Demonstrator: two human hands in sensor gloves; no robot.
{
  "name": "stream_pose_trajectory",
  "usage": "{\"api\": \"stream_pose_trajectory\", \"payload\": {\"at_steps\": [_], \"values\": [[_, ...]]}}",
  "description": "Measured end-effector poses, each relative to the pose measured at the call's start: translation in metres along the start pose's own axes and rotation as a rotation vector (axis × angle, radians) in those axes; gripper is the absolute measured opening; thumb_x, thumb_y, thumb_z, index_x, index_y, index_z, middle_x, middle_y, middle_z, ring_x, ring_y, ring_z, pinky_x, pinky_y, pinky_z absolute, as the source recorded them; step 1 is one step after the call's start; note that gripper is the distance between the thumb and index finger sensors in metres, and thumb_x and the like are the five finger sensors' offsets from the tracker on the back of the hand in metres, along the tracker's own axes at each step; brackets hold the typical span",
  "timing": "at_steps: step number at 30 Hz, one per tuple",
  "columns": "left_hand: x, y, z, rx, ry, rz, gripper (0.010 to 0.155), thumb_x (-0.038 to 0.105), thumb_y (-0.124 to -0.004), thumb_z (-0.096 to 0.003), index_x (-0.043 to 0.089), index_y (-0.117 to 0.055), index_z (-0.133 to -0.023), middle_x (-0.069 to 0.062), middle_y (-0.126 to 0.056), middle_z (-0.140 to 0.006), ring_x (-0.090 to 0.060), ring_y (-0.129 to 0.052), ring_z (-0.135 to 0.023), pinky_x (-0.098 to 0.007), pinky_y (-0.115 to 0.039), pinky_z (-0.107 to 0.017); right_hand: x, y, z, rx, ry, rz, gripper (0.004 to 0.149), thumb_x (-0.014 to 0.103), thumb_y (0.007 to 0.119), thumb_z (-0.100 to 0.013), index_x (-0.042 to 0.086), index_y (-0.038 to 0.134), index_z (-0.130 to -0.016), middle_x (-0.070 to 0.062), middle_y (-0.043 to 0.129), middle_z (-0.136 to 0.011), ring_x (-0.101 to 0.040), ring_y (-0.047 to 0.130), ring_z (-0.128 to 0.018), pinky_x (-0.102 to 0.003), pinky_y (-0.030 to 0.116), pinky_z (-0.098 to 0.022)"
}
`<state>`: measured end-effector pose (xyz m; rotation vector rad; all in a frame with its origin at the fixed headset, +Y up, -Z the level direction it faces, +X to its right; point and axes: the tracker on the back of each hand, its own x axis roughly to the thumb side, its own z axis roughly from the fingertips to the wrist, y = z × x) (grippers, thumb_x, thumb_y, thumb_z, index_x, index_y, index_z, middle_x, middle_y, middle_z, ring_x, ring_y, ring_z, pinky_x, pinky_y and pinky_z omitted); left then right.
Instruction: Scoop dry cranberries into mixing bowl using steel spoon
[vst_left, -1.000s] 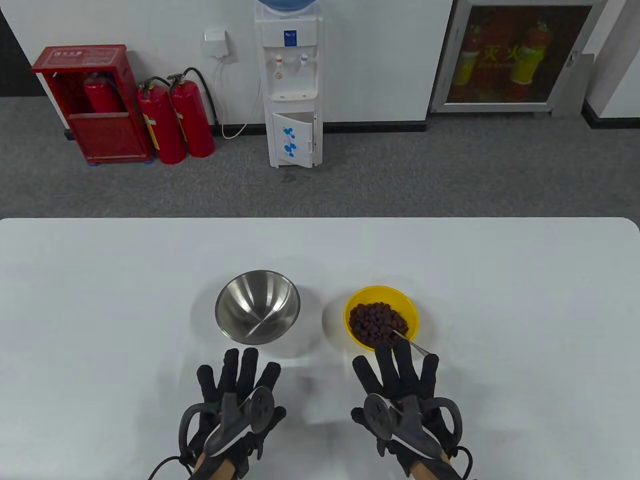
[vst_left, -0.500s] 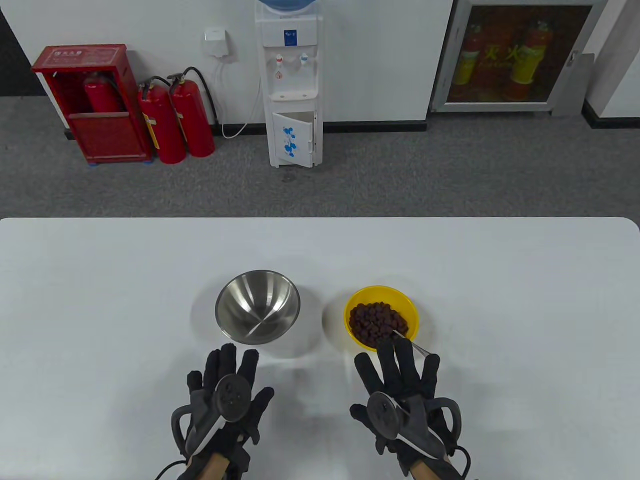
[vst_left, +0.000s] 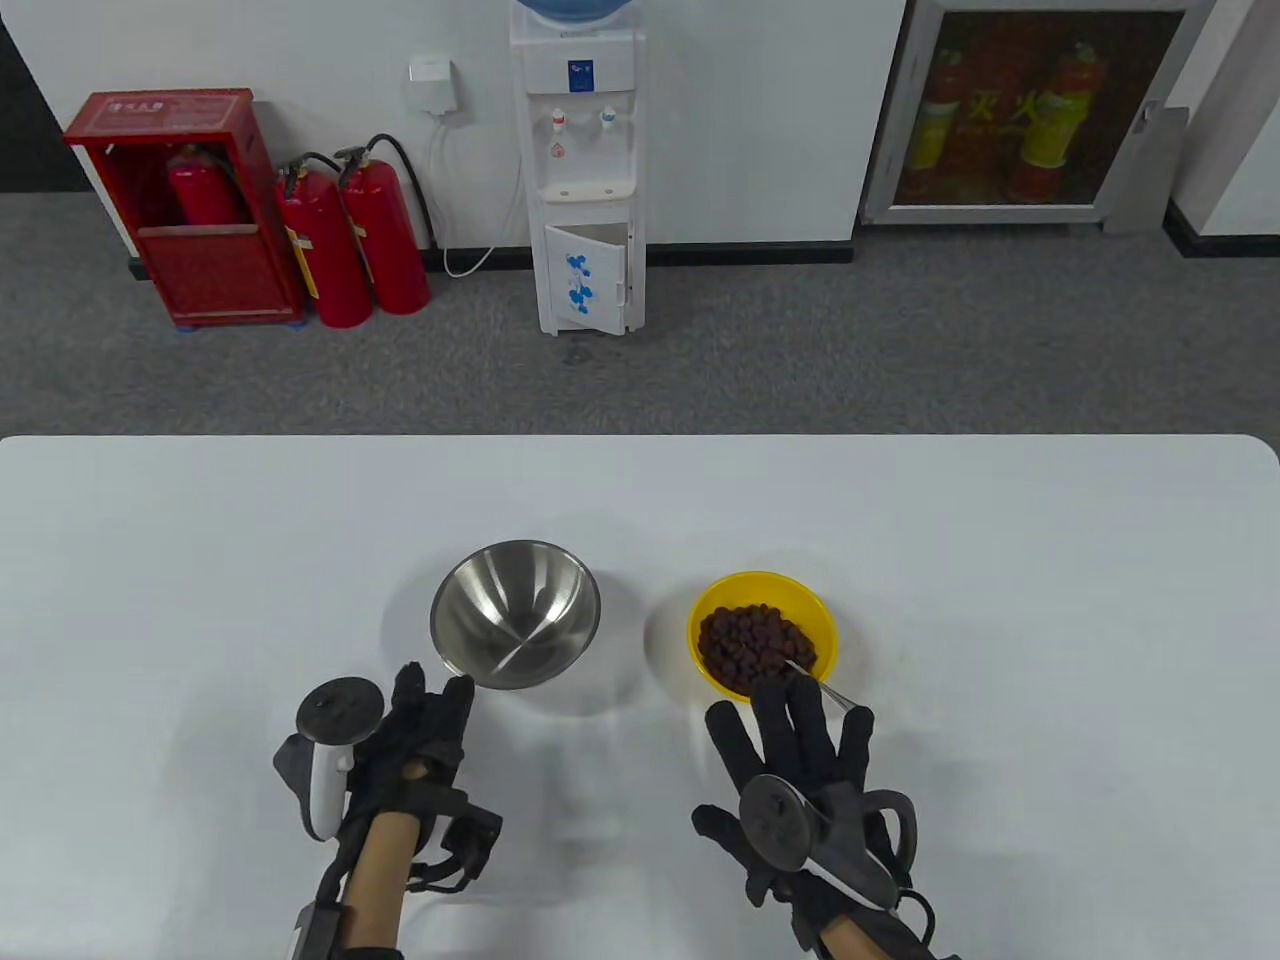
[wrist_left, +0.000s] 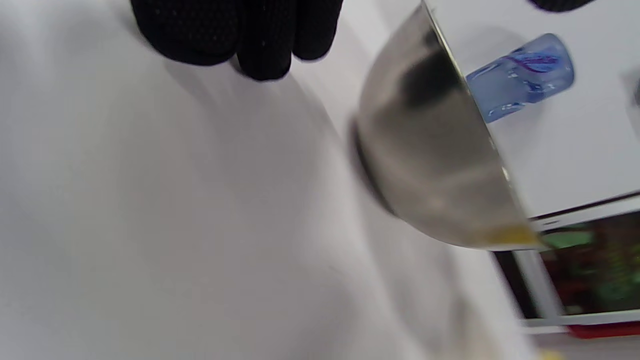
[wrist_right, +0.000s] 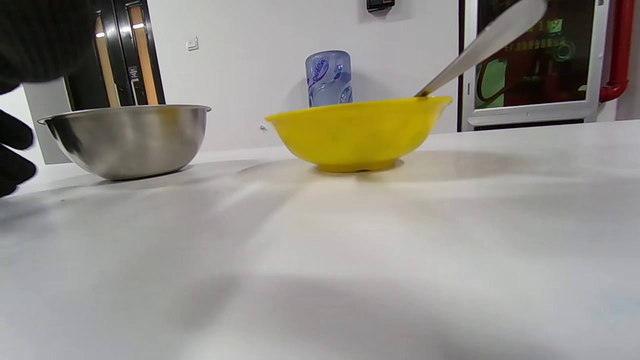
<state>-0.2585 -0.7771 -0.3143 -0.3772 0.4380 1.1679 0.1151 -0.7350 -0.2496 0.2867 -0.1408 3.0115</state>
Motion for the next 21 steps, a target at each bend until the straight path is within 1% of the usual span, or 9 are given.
{"api": "stream_pose_trajectory", "payload": {"at_steps": [1,2,3,7,9,11,14,18,21], "values": [[-0.001,-0.001,-0.005,-0.057,0.051,0.089,0.082,0.069,-0.058,-0.0461,0.028,-0.02,-0.106,-0.011,-0.051,-0.112,-0.034,-0.069,-0.091,-0.049,-0.065,-0.065,0.001,0.0,0.0,-0.004,-0.005,0.001,0.091,0.076,0.069,-0.036,0.05,0.013,-0.103,0.005,0.0,-0.112,-0.029,-0.001,-0.108,-0.07,0.003,-0.066],[-0.001,-0.002,-0.01,-0.082,0.055,0.11,0.081,0.07,-0.057,-0.0466,0.029,-0.019,-0.105,-0.01,-0.052,-0.11,-0.032,-0.07,-0.089,-0.047,-0.066,-0.064,0.001,0.0,0.0,-0.005,-0.007,0.002,0.091,0.076,0.069,-0.036,0.05,0.013,-0.103,0.005,0.0,-0.112,-0.029,0.0,-0.108,-0.07,0.003,-0.067],[-0.001,-0.003,-0.013,-0.084,0.047,0.104,0.079,0.071,-0.056,-0.0471,0.029,-0.021,-0.105,-0.008,-0.056,-0.108,-0.029,-0.075,-0.085,-0.045,-0.069,-0.061,0.001,0.0,0.0,-0.003,-0.008,0.003,0.091,0.077,0.069,-0.036,0.05,0.013,-0.103,0.005,-0.001,-0.112,-0.029,-0.001,-0.108,-0.07,0.003,-0.067],[-0.003,-0.009,-0.023,0.006,0.103,0.066,0.073,0.071,-0.058,-0.0474,0.028,-0.032,-0.101,-0.002,-0.073,-0.095,-0.023,-0.087,-0.068,-0.039,-0.077,-0.05,-0.001,-0.001,0.0,-0.014,-0.002,-0.023,0.091,0.076,0.069,-0.036,0.05,0.014,-0.103,0.006,-0.005,-0.11,-0.029,0.001,-0.108,-0.07,0.005,-0.067],[-0.003,-0.012,-0.026,-0.006,0.119,0.061,0.071,0.069,-0.059,-0.0493,0.028,-0.031,-0.1,0.001,-0.077,-0.09,-0.019,-0.089,-0.062,-0.038,-0.079,-0.048,-0.003,-0.003,0.0,-0.025,0.005,-0.04,0.09,0.076,0.07,-0.036,0.05,0.014,-0.103,0.006,-0.005,-0.11,-0.029,0.001,-0.108,-0.07,0.005,-0.068],[-0.002,-0.014,-0.028,-0.036,0.124,0.071,0.067,0.067,-0.059,-0.051,0.028,-0.033,-0.1,0.003,-0.08,-0.087,-0.017,-0.091,-0.058,-0.036,-0.08,-0.046,-0.006,-0.004,-0.001,-0.032,0.018,-0.061,0.09,0.076,0.07,-0.036,0.05,0.016,-0.103,0.006,-0.004,-0.111,-0.029,0.002,-0.108,-0.07,0.004,-0.068],[0.0,-0.014,-0.029,-0.032,0.112,0.103,0.058,0.061,-0.061,-0.0531,0.03,-0.04,-0.098,0.007,-0.083,-0.082,-0.015,-0.093,-0.051,-0.036,-0.082,-0.042,-0.007,-0.004,-0.001,-0.029,0.021,-0.069,0.09,0.075,0.07,-0.036,0.05,0.016,-0.103,0.006,-0.004,-0.111,-0.029,0.002,-0.108,-0.07,0.004,-0.068],[-0.001,-0.014,-0.031,-0.038,0.094,0.119,0.056,0.057,-0.061,-0.0537,0.028,-0.043,-0.098,0.01,-0.088,-0.077,-0.014,-0.095,-0.043,-0.036,-0.084,-0.038,-0.008,-0.005,0.0,-0.028,0.025,-0.068,0.09,0.075,0.07,-0.036,0.05,0.016,-0.103,0.006,-0.004,-0.111,-0.029,0.002,-0.109,-0.07,0.004,-0.068],[-0.003,-0.015,-0.032,-0.071,0.082,0.162,0.056,0.052,-0.06,-0.0555,0.027,-0.04,-0.101,0.011,-0.089,-0.075,-0.014,-0.097,-0.041,-0.037,-0.085,-0.036,-0.008,-0.004,-0.001,-0.025,0.029,-0.075,0.09,0.075,0.07,-0.036,0.05,0.016,-0.103,0.006,-0.003,-0.111,-0.029,0.004,-0.109,-0.07,0.005,-0.068]]}}
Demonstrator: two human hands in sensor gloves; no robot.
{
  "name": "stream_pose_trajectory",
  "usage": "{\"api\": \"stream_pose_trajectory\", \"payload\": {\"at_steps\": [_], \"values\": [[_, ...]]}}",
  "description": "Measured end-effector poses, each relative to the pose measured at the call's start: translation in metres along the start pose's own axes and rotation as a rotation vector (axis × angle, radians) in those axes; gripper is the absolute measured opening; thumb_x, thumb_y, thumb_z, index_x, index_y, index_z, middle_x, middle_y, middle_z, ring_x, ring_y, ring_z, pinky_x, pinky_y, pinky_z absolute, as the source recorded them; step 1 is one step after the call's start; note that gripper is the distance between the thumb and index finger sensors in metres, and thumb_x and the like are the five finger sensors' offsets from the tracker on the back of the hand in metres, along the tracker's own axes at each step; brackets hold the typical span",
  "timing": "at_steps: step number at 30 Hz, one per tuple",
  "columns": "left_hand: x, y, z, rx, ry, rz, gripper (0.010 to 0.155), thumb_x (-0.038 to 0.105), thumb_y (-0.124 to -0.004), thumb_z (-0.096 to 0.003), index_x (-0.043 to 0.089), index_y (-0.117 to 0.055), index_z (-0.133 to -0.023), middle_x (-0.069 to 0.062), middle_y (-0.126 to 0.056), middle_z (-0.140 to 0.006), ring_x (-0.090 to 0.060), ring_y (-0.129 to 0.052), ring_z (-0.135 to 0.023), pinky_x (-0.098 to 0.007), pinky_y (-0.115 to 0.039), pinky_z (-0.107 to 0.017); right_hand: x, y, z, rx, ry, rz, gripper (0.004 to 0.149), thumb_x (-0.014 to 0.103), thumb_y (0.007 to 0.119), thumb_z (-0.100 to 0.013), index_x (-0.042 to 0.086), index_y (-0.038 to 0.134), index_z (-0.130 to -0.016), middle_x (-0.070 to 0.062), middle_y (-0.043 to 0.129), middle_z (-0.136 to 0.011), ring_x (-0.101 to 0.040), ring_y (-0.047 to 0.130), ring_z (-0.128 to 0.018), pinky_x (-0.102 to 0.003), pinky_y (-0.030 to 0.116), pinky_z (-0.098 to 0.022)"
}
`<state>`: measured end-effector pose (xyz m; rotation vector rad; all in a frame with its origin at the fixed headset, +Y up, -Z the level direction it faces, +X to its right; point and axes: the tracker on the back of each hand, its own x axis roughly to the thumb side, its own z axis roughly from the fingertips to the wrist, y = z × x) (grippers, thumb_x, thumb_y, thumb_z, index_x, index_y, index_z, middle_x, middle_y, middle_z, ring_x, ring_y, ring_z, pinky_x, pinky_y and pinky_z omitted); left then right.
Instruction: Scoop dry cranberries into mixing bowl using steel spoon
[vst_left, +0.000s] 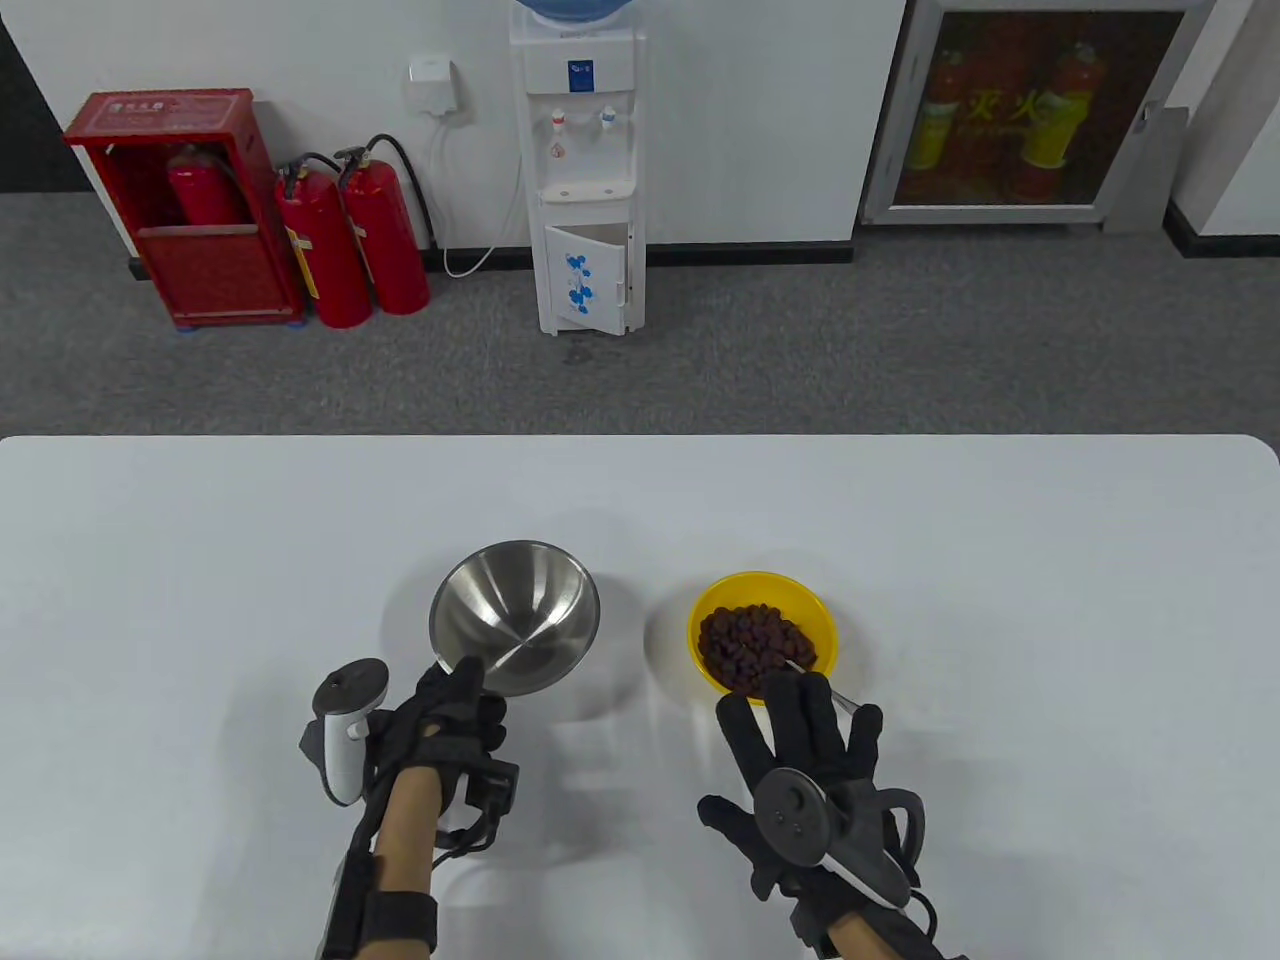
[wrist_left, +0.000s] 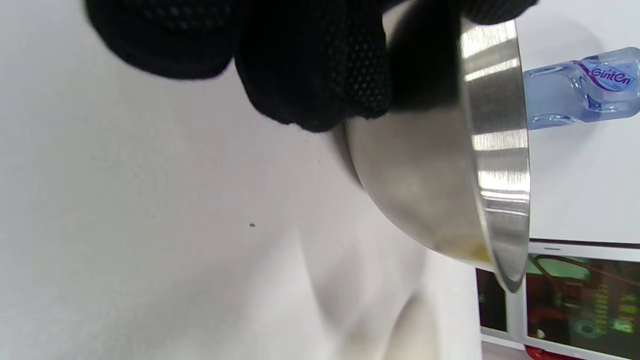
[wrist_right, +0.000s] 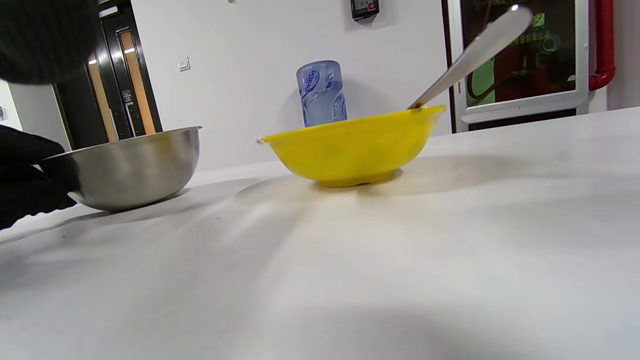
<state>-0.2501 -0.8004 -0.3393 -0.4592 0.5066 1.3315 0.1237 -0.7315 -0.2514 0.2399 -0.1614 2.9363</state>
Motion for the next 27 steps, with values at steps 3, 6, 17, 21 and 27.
{"api": "stream_pose_trajectory", "payload": {"at_steps": [3,6,17,21,27], "values": [[-0.004,0.003,-0.002,0.011,-0.006,0.042,0.05,0.043,-0.06,-0.0575,0.024,-0.042,-0.101,0.005,-0.094,-0.07,-0.014,-0.1,-0.038,-0.036,-0.087,-0.035,0.0,-0.001,0.0,0.005,0.002,0.001,0.09,0.075,0.07,-0.036,0.05,0.016,-0.103,0.006,-0.003,-0.111,-0.029,0.003,-0.109,-0.07,0.004,-0.068],[-0.003,0.005,0.0,-0.018,-0.04,0.064,0.049,0.04,-0.06,-0.0575,0.021,-0.043,-0.1,0.002,-0.093,-0.07,-0.015,-0.099,-0.037,-0.036,-0.087,-0.035,0.0,-0.001,0.0,0.001,0.001,0.004,0.09,0.075,0.07,-0.036,0.05,0.016,-0.103,0.006,-0.003,-0.111,-0.029,0.003,-0.109,-0.07,0.004,-0.068],[0.016,0.012,0.052,-0.003,-0.238,-0.019,0.051,0.039,-0.064,-0.0559,0.021,-0.045,-0.099,0.003,-0.096,-0.064,-0.015,-0.101,-0.029,-0.037,-0.089,-0.029,0.0,-0.003,0.002,-0.032,0.0,0.03,0.09,0.075,0.07,-0.036,0.05,0.016,-0.103,0.006,0.0,-0.112,-0.029,0.004,-0.109,-0.07,0.005,-0.069],[0.012,0.004,0.069,0.046,-0.294,-0.068,0.05,0.04,-0.066,-0.0548,0.023,-0.048,-0.099,0.003,-0.098,-0.059,-0.015,-0.101,-0.025,-0.037,-0.089,-0.026,0.0,-0.001,0.002,-0.036,0.01,0.071,0.09,0.075,0.07,-0.036,0.05,0.016,-0.103,0.006,0.0,-0.112,-0.028,0.004,-0.11,-0.07,0.005,-0.069],[-0.007,-0.01,0.068,-0.027,-0.326,-0.141,0.051,0.039,-0.071,-0.0518,0.024,-0.054,-0.098,0.002,-0.1,-0.055,-0.015,-0.101,-0.021,-0.037,-0.089,-0.023,-0.002,0.0,0.001,-0.039,0.025,0.091,0.09,0.075,0.07,-0.036,0.05,0.017,-0.103,0.007,0.0,-0.112,-0.028,0.004,-0.11,-0.07,0.004,-0.069]]}}
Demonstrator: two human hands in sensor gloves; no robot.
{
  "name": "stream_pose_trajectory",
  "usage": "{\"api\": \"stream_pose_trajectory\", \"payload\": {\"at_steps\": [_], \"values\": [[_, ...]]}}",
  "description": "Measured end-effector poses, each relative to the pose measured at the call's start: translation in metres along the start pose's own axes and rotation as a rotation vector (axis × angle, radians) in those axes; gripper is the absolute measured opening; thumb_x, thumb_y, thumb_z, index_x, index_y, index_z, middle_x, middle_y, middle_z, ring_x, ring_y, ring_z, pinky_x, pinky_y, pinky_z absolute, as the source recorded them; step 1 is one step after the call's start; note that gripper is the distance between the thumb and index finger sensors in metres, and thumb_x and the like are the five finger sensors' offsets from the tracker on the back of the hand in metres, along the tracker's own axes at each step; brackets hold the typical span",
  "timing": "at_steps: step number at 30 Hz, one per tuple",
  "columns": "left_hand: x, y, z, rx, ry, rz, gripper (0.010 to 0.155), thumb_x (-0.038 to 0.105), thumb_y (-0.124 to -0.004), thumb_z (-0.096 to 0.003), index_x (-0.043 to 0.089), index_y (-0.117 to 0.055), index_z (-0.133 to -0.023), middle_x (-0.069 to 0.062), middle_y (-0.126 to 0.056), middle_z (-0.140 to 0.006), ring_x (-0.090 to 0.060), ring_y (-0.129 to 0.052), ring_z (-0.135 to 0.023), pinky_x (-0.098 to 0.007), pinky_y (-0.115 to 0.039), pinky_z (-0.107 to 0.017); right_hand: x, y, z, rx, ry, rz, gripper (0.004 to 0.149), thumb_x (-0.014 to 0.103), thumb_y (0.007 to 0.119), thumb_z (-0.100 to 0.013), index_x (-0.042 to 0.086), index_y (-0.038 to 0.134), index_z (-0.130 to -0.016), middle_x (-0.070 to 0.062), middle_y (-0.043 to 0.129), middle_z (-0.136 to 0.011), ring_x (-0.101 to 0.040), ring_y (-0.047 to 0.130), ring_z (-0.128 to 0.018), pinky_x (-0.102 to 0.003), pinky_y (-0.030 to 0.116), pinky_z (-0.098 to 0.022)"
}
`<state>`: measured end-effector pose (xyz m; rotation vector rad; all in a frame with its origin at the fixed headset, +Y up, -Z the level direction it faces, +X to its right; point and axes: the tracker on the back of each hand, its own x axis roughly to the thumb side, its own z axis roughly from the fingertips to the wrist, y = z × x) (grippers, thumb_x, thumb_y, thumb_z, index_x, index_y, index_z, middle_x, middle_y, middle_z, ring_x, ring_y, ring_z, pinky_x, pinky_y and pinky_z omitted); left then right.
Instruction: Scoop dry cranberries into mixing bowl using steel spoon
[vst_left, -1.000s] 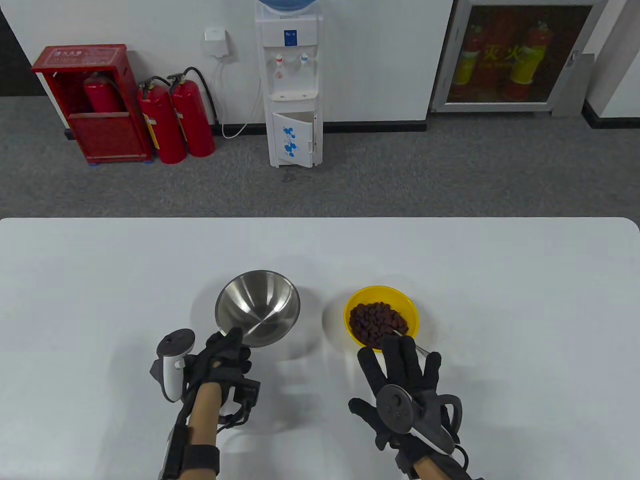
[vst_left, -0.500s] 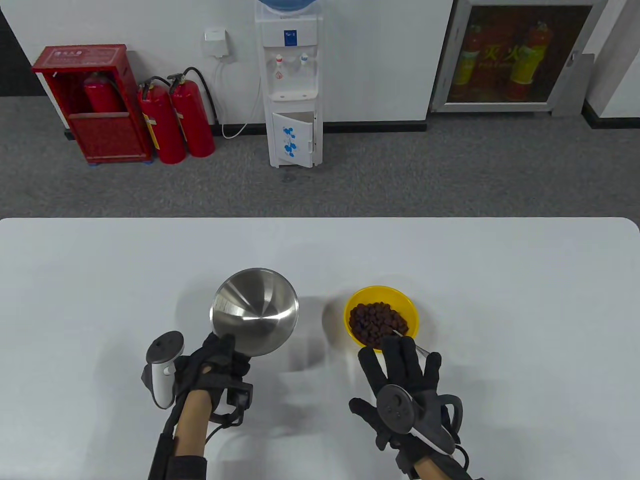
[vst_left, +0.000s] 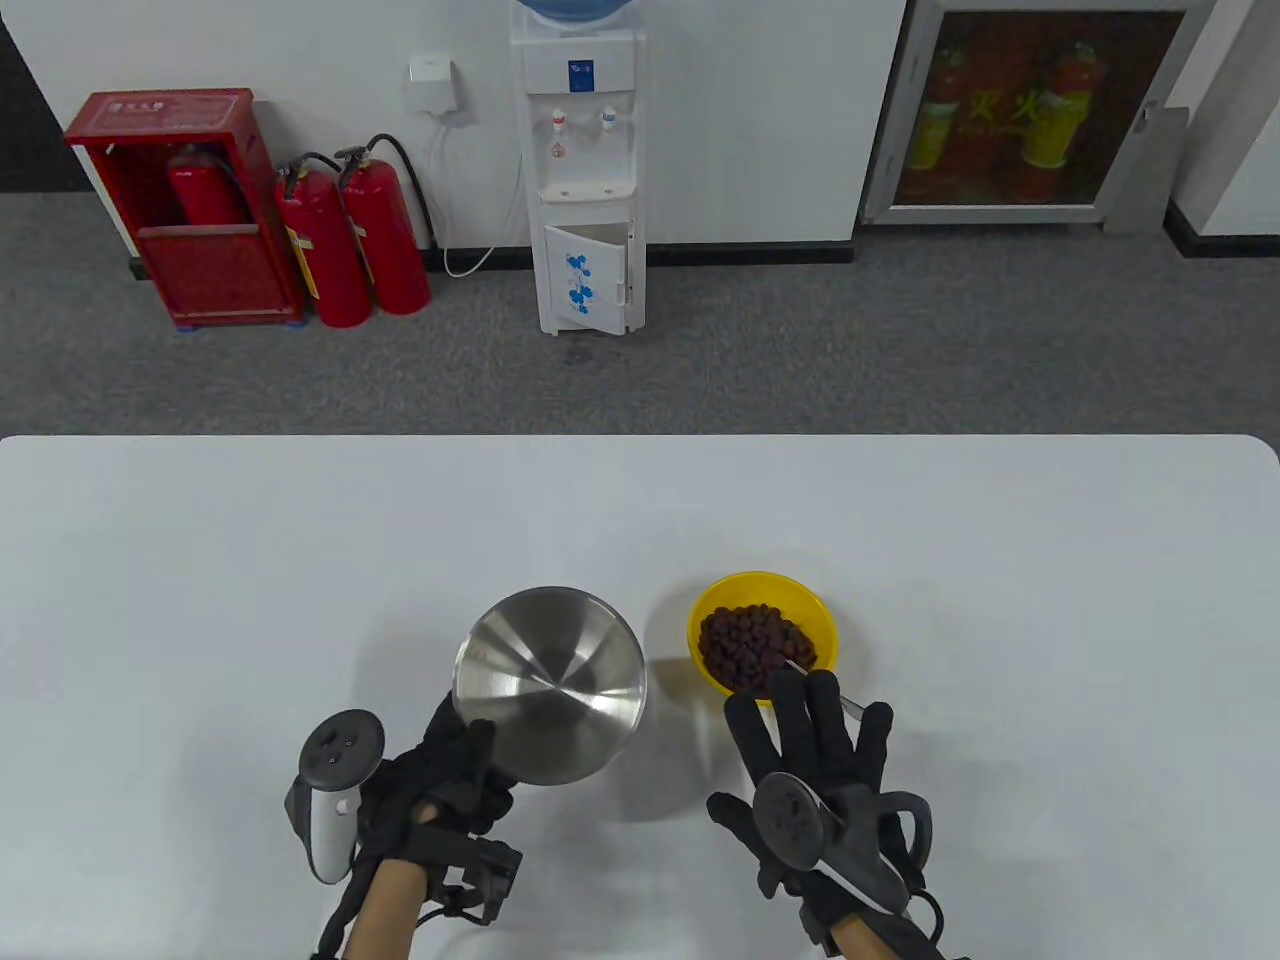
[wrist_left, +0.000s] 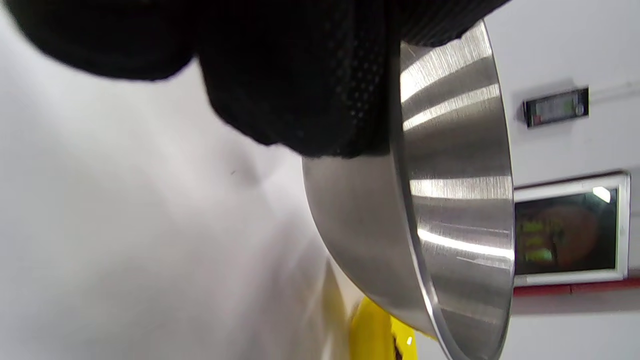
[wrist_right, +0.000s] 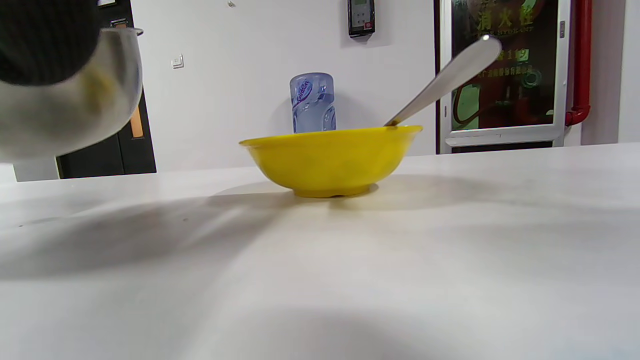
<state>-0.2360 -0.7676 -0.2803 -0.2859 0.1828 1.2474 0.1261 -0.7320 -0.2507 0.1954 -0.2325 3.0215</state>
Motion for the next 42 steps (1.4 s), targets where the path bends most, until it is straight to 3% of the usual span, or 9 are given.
{"api": "stream_pose_trajectory", "payload": {"at_steps": [2,5,11,21,25,32,42], "values": [[-0.001,-0.002,0.001,-0.087,-0.014,-0.008,0.052,0.039,-0.073,-0.0514,0.023,-0.057,-0.098,0.001,-0.1,-0.055,-0.017,-0.101,-0.021,-0.038,-0.089,-0.023,-0.002,0.001,-0.001,0.004,0.013,0.007,0.09,0.075,0.07,-0.036,0.05,0.017,-0.103,0.007,0.0,-0.112,-0.028,0.004,-0.11,-0.07,0.004,-0.069],[0.002,-0.003,0.005,-0.148,-0.046,-0.057,0.052,0.038,-0.075,-0.0517,0.029,-0.056,-0.099,0.001,-0.102,-0.051,-0.017,-0.101,-0.017,-0.037,-0.09,-0.02,-0.006,0.002,-0.001,0.012,0.033,0.006,0.089,0.075,0.07,-0.036,0.05,0.016,-0.103,0.007,-0.002,-0.112,-0.028,0.003,-0.11,-0.07,0.004,-0.069],[0.007,-0.007,0.006,-0.287,-0.062,-0.066,0.047,0.038,-0.076,-0.052,0.025,-0.067,-0.096,0.003,-0.106,-0.043,-0.015,-0.101,-0.008,-0.036,-0.09,-0.013,-0.011,0.004,-0.003,0.015,0.057,0.002,0.089,0.077,0.069,-0.036,0.05,0.017,-0.103,0.007,-0.002,-0.112,-0.028,0.004,-0.11,-0.07,0.004,-0.069],[0.006,-0.037,0.005,-0.465,-0.009,-0.259,0.046,0.038,-0.075,-0.0522,0.02,-0.07,-0.095,0.002,-0.106,-0.04,-0.015,-0.1,-0.005,-0.036,-0.09,-0.011,-0.023,0.006,-0.005,0.027,0.121,-0.023,0.092,0.076,0.069,-0.035,0.047,0.015,-0.103,0.006,0.0,-0.112,-0.029,0.005,-0.11,-0.07,0.005,-0.069],[0.003,-0.04,0.005,-0.446,-0.001,-0.3,0.046,0.038,-0.075,-0.0522,0.022,-0.069,-0.095,0.003,-0.106,-0.04,-0.015,-0.1,-0.006,-0.036,-0.09,-0.012,-0.024,0.011,-0.006,0.053,0.123,-0.017,0.092,0.076,0.069,-0.035,0.046,0.016,-0.104,0.006,0.001,-0.112,-0.029,0.006,-0.11,-0.07,0.005,-0.068],[-0.007,-0.044,0.001,-0.512,0.067,-0.292,0.051,0.043,-0.071,-0.0534,0.024,-0.062,-0.099,0.003,-0.104,-0.047,-0.016,-0.1,-0.012,-0.037,-0.089,-0.017,-0.024,0.011,-0.006,0.058,0.127,-0.023,0.091,0.075,0.07,-0.036,0.046,0.017,-0.104,0.006,0.001,-0.112,-0.029,0.007,-0.11,-0.07,0.006,-0.068],[-0.008,-0.043,0.001,-0.526,0.055,-0.31,0.055,0.051,-0.071,-0.0536,0.024,-0.061,-0.1,0.003,-0.102,-0.056,-0.017,-0.102,-0.022,-0.04,-0.089,-0.025,-0.024,0.013,-0.006,0.072,0.118,-0.029,0.09,0.075,0.07,-0.036,0.045,0.019,-0.105,0.005,0.001,-0.112,-0.029,0.004,-0.109,-0.07,0.005,-0.068]]}}
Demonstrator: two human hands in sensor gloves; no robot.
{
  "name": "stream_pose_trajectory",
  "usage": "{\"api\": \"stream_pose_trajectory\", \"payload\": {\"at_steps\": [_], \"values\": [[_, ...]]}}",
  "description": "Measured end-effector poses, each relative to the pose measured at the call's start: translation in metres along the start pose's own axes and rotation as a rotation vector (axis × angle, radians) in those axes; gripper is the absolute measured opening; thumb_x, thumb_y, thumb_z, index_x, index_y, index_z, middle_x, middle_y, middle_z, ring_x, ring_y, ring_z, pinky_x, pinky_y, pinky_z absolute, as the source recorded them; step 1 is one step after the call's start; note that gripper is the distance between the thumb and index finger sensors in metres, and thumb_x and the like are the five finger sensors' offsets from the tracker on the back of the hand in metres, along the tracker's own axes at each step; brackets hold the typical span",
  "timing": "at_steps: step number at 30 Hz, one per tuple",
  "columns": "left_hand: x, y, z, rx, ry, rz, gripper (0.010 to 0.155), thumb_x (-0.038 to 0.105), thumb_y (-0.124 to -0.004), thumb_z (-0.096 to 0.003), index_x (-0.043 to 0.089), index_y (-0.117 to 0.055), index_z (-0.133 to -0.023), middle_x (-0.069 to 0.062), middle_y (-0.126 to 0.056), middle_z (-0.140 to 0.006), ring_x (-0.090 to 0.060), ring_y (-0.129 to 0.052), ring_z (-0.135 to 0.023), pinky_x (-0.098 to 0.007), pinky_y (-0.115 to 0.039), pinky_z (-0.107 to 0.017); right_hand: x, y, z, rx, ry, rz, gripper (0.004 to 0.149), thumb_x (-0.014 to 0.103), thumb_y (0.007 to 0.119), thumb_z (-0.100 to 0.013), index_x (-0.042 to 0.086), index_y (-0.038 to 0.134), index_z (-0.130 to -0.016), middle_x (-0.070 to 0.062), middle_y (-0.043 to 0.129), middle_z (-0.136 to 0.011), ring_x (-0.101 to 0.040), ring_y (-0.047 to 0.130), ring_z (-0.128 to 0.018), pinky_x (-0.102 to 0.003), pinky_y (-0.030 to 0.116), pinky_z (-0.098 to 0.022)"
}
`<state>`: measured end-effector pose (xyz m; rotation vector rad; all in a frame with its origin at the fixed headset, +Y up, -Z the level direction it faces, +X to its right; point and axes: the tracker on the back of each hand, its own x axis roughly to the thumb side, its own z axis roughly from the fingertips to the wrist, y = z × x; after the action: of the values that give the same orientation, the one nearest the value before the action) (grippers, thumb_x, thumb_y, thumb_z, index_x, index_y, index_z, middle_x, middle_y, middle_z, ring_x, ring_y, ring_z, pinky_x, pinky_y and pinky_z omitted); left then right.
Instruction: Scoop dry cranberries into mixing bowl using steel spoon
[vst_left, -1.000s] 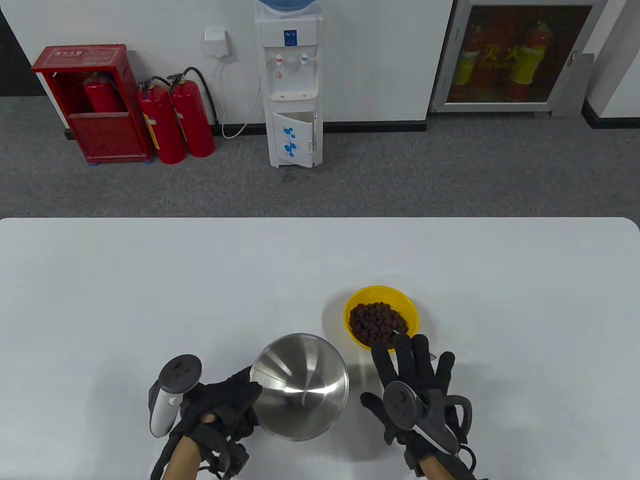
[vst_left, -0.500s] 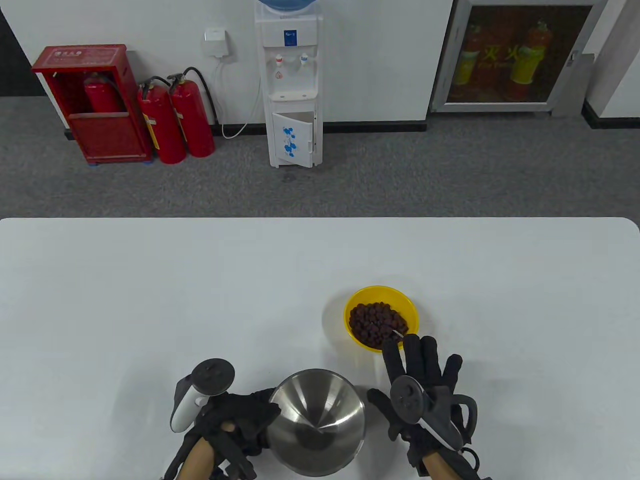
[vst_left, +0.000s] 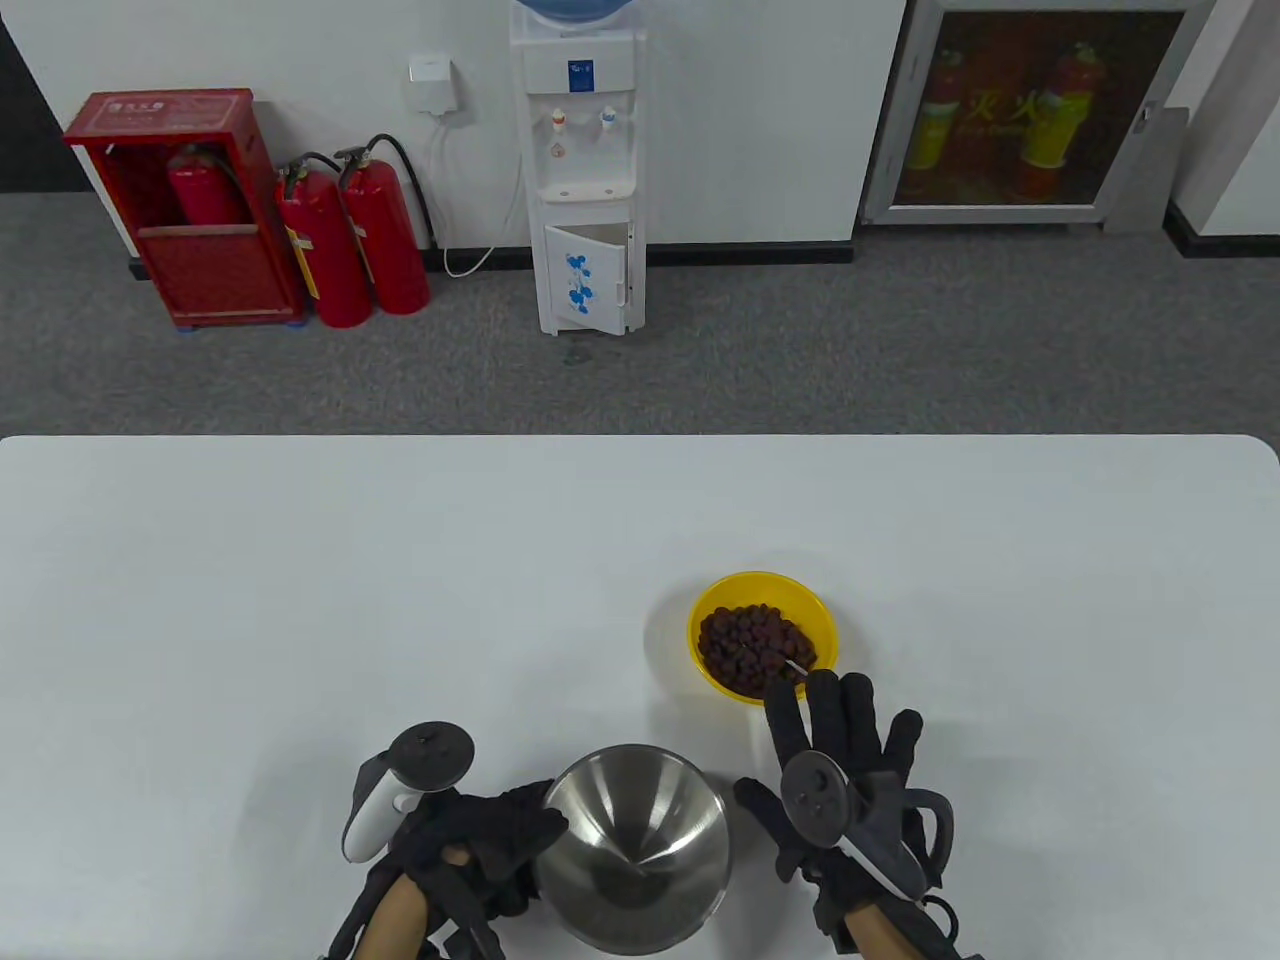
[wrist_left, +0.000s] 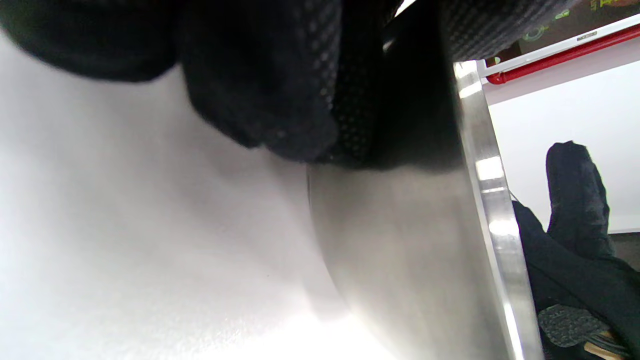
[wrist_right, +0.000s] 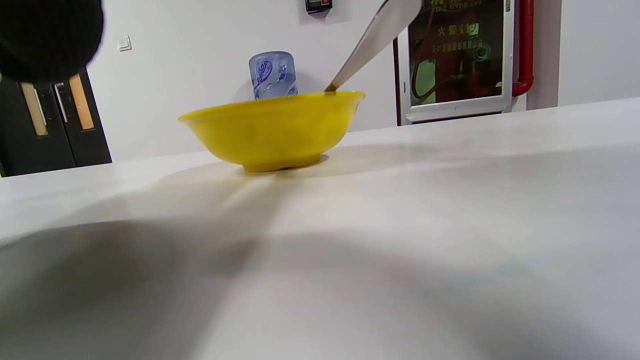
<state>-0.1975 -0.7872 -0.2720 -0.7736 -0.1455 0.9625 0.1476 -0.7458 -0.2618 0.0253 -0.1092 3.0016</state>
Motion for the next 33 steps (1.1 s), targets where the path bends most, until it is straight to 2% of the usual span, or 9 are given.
{"api": "stream_pose_trajectory", "payload": {"at_steps": [2,6,9,11,15,16,20,27,33], "values": [[0.002,0.004,0.003,0.026,0.006,-0.034,0.065,0.06,-0.069,-0.0507,0.025,-0.054,-0.104,-0.003,-0.1,-0.066,-0.021,-0.102,-0.035,-0.044,-0.087,-0.034,0.0,0.0,0.0,0.002,-0.001,-0.001,0.091,0.074,0.07,-0.036,0.045,0.019,-0.105,0.005,0.001,-0.112,-0.029,0.004,-0.109,-0.07,0.006,-0.068],[0.003,0.021,0.016,0.221,-0.031,-0.033,0.078,0.07,-0.062,-0.0452,0.028,-0.045,-0.109,-0.013,-0.092,-0.084,-0.027,-0.101,-0.058,-0.05,-0.082,-0.047,0.0,0.0,0.0,0.002,0.001,-0.008,0.09,0.074,0.07,-0.036,0.045,0.019,-0.105,0.005,0.001,-0.112,-0.029,0.004,-0.109,-0.07,0.006,-0.068],[0.005,0.031,0.028,0.472,-0.037,-0.081,0.077,0.066,-0.062,-0.0456,0.032,-0.033,-0.109,-0.015,-0.075,-0.1,-0.034,-0.09,-0.079,-0.057,-0.074,-0.057,0.0,0.001,0.0,-0.001,0.0,0.01,0.09,0.074,0.07,-0.036,0.045,0.019,-0.105,0.005,0.002,-0.112,-0.028,0.004,-0.109,-0.07,0.005,-0.068],[0.009,0.034,0.035,0.657,-0.04,-0.244,0.076,0.064,-0.064,-0.0444,0.034,-0.034,-0.108,-0.012,-0.064,-0.108,-0.036,-0.08,-0.091,-0.061,-0.066,-0.063,0.001,0.002,-0.001,0.013,-0.003,0.009,0.09,0.074,0.069,-0.036,0.045,0.019,-0.105,0.005,0.001,-0.112,-0.028,0.004,-0.109,-0.07,0.005,-0.068],[0.018,0.032,0.04,0.85,0.043,-0.741,0.078,0.07,-0.062,-0.0417,0.044,-0.028,-0.107,-0.001,-0.032,-0.12,-0.031,-0.044,-0.112,-0.069,-0.037,-0.075,0.0,0.002,0.0,0.011,0.0,0.019,0.09,0.074,0.069,-0.036,0.045,0.019,-0.105,0.005,0.001,-0.112,-0.028,0.004,-0.109,-0.07,0.005,-0.068],[0.02,0.03,0.039,0.871,0.084,-0.844,0.079,0.072,-0.061,-0.041,0.046,-0.025,-0.107,0.001,-0.024,-0.121,-0.031,-0.033,-0.114,-0.072,-0.019,-0.073,0.0,0.002,0.0,0.01,0.001,0.019,0.09,0.074,0.069,-0.036,0.045,0.019,-0.105,0.005,0.001,-0.112,-0.028,0.004,-0.109,-0.07,0.005,-0.068],[0.021,0.026,0.034,0.882,0.136,-0.998,0.081,0.078,-0.059,-0.0379,0.054,-0.019,-0.105,0.007,-0.004,-0.12,-0.026,-0.008,-0.115,-0.07,-0.008,-0.072,-0.001,0.002,0.0,-0.004,0.019,0.058,0.089,0.074,0.07,-0.036,0.045,0.02,-0.105,0.006,0.001,-0.112,-0.028,0.003,-0.109,-0.07,0.004,-0.069],[0.017,0.025,0.03,0.849,0.147,-0.948,0.083,0.079,-0.058,-0.0374,0.055,-0.012,-0.102,0.008,0.0,-0.119,-0.026,-0.005,-0.115,-0.071,-0.007,-0.071,-0.006,-0.008,-0.003,-0.061,0.058,0.063,0.085,0.07,0.07,-0.039,0.045,0.022,-0.105,0.006,0.004,-0.113,-0.028,0.006,-0.11,-0.069,0.007,-0.07],[0.015,0.026,0.03,0.807,0.171,-0.907,0.083,0.079,-0.058,-0.0374,0.055,-0.012,-0.103,0.007,0.001,-0.119,-0.027,-0.003,-0.115,-0.071,-0.006,-0.071,-0.033,-0.031,-0.035,-0.142,0.264,-0.065,0.077,0.066,0.07,-0.043,0.042,0.034,-0.107,0.002,0.028,-0.116,-0.03,0.034,-0.11,-0.065,0.035,-0.074]]}}
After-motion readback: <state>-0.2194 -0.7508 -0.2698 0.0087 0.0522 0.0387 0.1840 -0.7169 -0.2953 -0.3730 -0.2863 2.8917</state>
